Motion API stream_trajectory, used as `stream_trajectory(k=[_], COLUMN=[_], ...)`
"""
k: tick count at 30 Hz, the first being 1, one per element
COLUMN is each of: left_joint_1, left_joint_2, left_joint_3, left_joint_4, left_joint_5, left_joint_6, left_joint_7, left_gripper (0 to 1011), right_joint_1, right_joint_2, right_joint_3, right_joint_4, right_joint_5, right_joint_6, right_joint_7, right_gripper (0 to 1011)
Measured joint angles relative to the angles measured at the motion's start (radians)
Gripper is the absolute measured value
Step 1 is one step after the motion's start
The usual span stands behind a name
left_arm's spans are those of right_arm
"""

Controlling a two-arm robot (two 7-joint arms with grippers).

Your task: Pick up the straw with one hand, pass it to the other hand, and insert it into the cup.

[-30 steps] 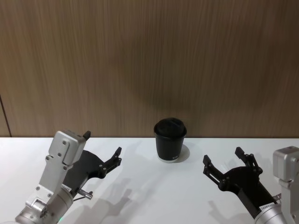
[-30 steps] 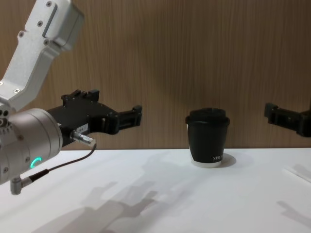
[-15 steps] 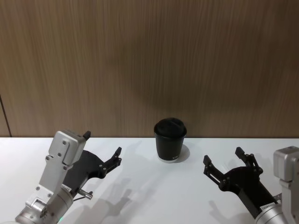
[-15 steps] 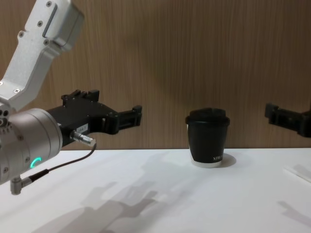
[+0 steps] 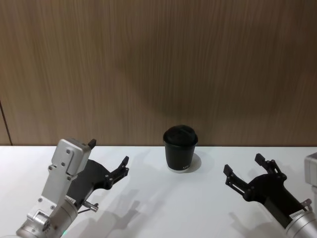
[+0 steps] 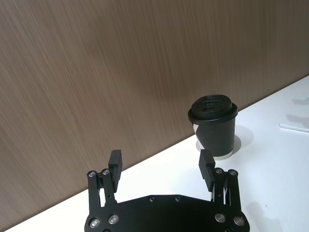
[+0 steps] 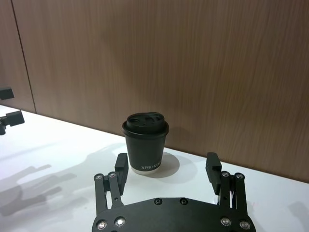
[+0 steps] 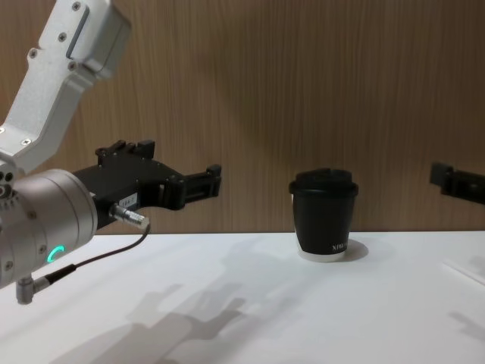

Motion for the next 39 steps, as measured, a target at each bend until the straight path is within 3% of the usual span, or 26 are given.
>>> stream_trajectory(k=[9, 22, 30, 39], left_joint_1=[0.0, 0.0, 0.0, 0.0], left_joint_2=[0.0, 0.0, 0.0, 0.0], left_joint_3=[0.0, 0.0, 0.0, 0.0], left_joint_4=[0.0, 0.0, 0.0, 0.0], left_joint_5=[0.0, 0.0, 0.0, 0.0], left_joint_6=[0.0, 0.0, 0.0, 0.0], left_joint_7=[0.0, 0.0, 0.0, 0.0], left_gripper=[1002, 1001, 1001, 1002], right_joint_1=[0.006, -0.03, -0.052, -0.069], right_joint_2=[0.021, 0.018, 0.032, 0.081], right_joint_3=[0.033, 0.091, 0.106, 0.099], right_joint_4=[0.019, -0.011, -0.022, -0.022], right_joint_5=[0.069, 0.174, 0.195, 0.189], right_joint_6=[0.049, 0.184, 0.219, 0.213], right_joint_7=[0.05, 0.013, 0.0, 0.035], right_gripper=[1001, 1001, 1001, 1001])
